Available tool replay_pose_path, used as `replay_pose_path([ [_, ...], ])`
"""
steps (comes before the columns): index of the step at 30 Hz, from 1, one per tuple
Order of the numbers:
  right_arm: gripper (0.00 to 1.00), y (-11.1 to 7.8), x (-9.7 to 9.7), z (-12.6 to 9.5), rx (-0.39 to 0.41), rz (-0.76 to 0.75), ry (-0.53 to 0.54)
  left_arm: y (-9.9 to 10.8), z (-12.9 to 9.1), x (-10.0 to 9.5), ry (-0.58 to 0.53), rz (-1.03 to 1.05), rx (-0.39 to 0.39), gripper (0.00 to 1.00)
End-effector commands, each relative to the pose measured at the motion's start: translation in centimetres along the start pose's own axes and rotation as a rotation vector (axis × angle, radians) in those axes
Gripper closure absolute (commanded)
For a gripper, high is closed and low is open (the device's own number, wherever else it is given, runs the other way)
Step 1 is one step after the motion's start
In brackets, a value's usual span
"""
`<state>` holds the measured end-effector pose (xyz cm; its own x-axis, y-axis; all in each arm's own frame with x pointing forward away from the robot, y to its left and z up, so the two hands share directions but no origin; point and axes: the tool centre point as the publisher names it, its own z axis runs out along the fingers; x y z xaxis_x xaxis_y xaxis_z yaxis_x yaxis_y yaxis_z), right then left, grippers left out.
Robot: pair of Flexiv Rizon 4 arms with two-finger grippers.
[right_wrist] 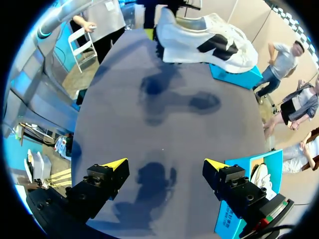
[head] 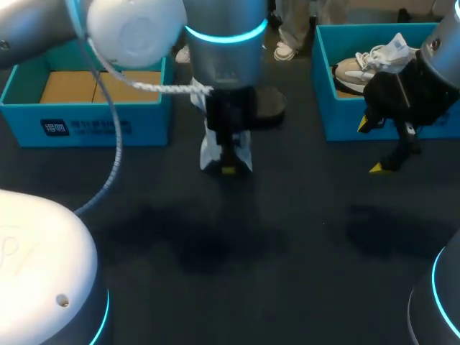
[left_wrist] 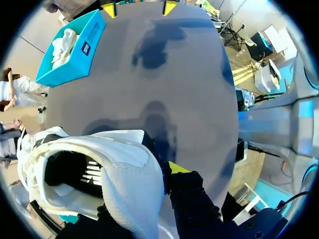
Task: Take the shoe out of the shoebox, open the shoe tongue, remove and reinsert the insole, then place the shoe into the shoebox
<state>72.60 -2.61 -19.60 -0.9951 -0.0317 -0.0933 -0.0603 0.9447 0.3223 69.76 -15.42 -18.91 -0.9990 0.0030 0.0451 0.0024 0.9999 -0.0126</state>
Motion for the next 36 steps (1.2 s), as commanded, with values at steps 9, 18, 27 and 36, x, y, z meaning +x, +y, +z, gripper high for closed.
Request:
replay_pose_path([
  [9,0.00,0.0,0.0,0.1,0.000,0.000,0.000,7.6,-0.7,-3.8,0.005,0.094,0.044,1.00],
  [18,0.00,0.0,0.0,0.1,0.000,0.000,0.000,13.4,-0.9,-6.6,0.004,0.131,0.042,1.00],
  [27,0.00,0.0,0.0,0.1,0.000,0.000,0.000,19.3,-1.0,-9.9,0.005,0.089,0.041,1.00],
  [36,0.00,0.0,0.0,0.1,0.000,0.000,0.000,25.4,-1.2,-13.6,0.028,0.065,0.038,1.00],
])
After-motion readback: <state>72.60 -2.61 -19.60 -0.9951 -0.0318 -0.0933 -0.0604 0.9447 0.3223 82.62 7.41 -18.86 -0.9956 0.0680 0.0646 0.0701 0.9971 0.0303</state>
